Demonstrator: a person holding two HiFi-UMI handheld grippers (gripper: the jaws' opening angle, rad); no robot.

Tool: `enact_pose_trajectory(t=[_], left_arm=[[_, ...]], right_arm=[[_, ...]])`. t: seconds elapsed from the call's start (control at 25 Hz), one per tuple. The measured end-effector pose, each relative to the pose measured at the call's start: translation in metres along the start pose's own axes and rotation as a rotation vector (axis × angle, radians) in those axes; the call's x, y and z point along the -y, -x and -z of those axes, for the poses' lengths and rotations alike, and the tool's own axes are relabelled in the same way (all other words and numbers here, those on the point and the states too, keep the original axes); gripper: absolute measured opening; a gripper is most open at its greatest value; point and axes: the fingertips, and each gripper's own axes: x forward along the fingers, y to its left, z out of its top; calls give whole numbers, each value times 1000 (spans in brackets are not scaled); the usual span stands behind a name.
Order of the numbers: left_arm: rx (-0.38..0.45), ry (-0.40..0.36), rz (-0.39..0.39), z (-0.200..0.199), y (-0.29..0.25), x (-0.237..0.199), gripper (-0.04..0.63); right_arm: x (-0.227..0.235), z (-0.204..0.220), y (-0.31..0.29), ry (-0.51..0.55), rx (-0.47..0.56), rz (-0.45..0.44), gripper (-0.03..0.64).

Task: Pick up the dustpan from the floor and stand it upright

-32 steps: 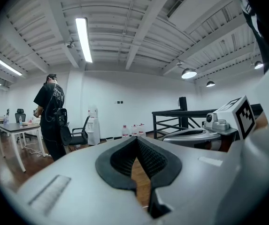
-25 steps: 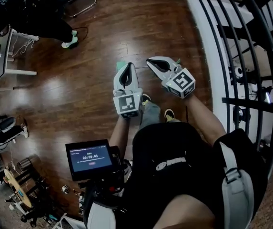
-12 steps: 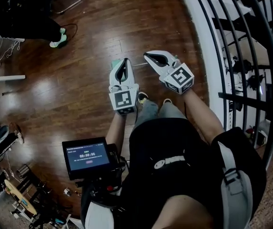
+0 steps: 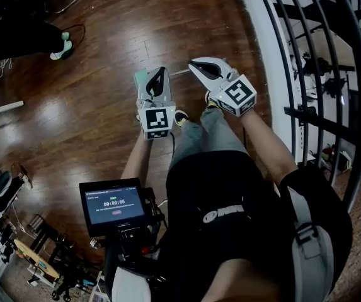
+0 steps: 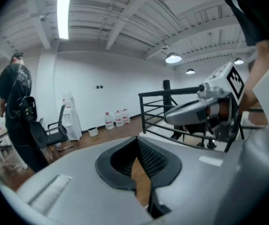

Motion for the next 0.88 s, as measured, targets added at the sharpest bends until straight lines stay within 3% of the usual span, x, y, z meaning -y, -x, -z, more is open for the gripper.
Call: enact_pose_trajectory(t=[0.12,0.32,0.52,0.64,0.68,0.72,0.76,0.88], left_arm=[[-72,-125,95,24,-29,13,18],[-209,-215,295,86,-84,48,20],[-421,-265,530,185,-126,80,20],[-576,-329,599,256,-152,78,20],[-629,-330,622,280,-158,79,44],[-681,-311,650,302,-162,81,193],[-727,-288,678,323,-166,83,247],[-823,-294,749,387,-182,95,336]], right_arm=[[28,13,4,-22,-11,15,3],[79,49,15,-94,-17,71,3],[119,101,19,-165,-40,131,3],[138,133,14,-185,-56,145,3],[141,146,13,-197,-66,149,3],[144,159,13,-210,-78,154,3],[147,174,12,-218,-90,161,3],[156,225,9,-225,-114,176,3]])
